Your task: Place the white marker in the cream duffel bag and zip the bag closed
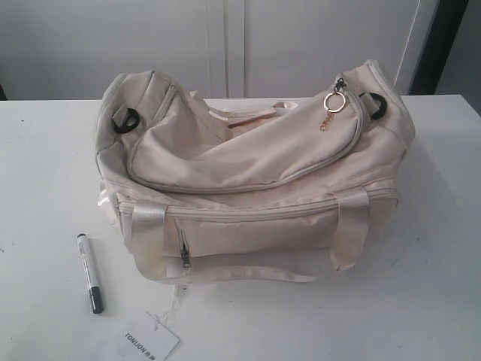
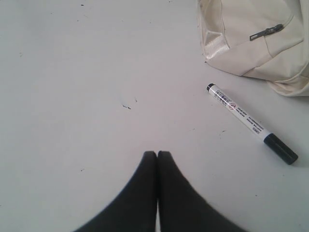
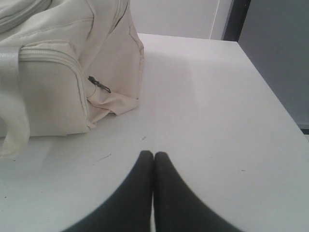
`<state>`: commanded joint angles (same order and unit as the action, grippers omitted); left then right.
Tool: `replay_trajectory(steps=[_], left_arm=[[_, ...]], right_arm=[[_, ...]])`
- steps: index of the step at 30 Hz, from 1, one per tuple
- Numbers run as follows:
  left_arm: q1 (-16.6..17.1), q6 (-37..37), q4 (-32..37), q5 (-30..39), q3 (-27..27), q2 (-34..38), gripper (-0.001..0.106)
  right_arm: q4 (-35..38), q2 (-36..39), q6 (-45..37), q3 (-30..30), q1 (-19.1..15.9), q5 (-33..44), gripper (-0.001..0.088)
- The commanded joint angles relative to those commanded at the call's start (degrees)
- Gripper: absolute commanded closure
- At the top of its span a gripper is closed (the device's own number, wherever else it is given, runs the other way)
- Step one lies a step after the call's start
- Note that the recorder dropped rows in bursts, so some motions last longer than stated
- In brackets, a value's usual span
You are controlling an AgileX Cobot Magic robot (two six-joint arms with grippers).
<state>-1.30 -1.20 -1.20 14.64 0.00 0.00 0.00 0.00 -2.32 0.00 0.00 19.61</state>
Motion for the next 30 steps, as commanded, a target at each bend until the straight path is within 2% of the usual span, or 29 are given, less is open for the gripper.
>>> replay_trajectory(steps=[23, 30], left_arm=[[0.0, 0.0, 0.0, 0.0, 0.0, 0.0, 0.105], [0.0, 0.0, 0.0, 0.0, 0.0, 0.0, 0.105]], right_arm=[[0.0, 0.0, 0.0, 0.0, 0.0, 0.0, 0.0868], [0.0, 0.0, 0.0, 0.0, 0.0, -3.45, 0.0868]])
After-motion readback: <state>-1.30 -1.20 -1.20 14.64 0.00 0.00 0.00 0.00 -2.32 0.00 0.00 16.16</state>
